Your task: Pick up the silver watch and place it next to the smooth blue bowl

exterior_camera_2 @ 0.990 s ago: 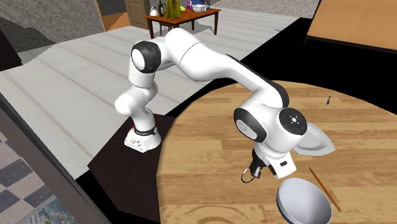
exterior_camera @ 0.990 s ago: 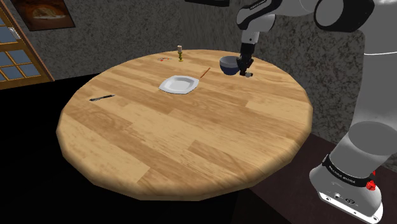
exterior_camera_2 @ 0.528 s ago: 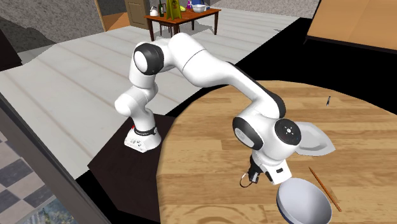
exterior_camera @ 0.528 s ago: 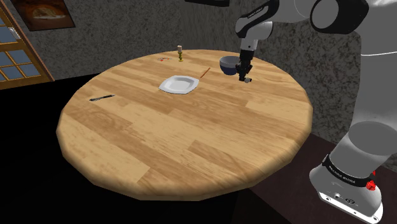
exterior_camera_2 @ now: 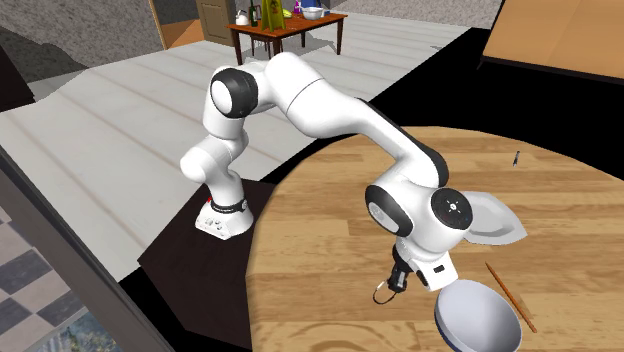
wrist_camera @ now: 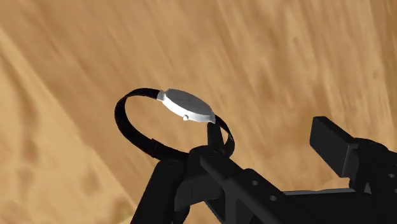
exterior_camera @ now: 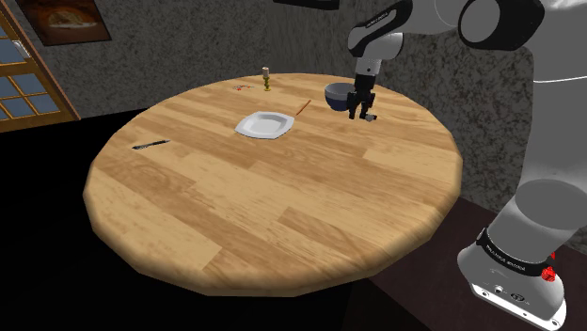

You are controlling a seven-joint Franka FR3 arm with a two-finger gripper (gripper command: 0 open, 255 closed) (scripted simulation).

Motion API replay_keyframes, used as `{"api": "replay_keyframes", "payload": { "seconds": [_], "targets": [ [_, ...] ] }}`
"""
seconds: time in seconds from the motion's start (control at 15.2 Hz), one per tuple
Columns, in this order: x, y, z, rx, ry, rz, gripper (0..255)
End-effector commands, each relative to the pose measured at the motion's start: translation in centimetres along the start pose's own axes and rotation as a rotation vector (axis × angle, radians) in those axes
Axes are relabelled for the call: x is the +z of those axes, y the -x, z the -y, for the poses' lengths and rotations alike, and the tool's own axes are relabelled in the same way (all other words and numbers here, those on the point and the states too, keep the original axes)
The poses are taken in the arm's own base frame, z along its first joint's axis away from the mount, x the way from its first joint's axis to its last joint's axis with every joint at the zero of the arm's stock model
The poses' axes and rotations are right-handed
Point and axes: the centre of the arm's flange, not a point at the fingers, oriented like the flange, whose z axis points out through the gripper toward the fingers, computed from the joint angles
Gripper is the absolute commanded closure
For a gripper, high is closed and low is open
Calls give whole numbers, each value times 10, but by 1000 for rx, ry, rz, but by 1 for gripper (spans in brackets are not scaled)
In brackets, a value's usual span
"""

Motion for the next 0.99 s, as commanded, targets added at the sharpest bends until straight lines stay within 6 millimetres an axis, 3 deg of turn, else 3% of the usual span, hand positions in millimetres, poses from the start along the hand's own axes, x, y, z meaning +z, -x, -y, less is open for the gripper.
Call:
{"api": "replay_keyframes", "payload": {
  "seconds": [0.0,0.2,0.46,0.92],
  "targets": [
    [0,0,0,0,0,0,0],
    [0,0,0,0,0,0,0],
    [-50,0,0,0,0,0,0],
    [-50,0,0,0,0,0,0]
  ]
}}
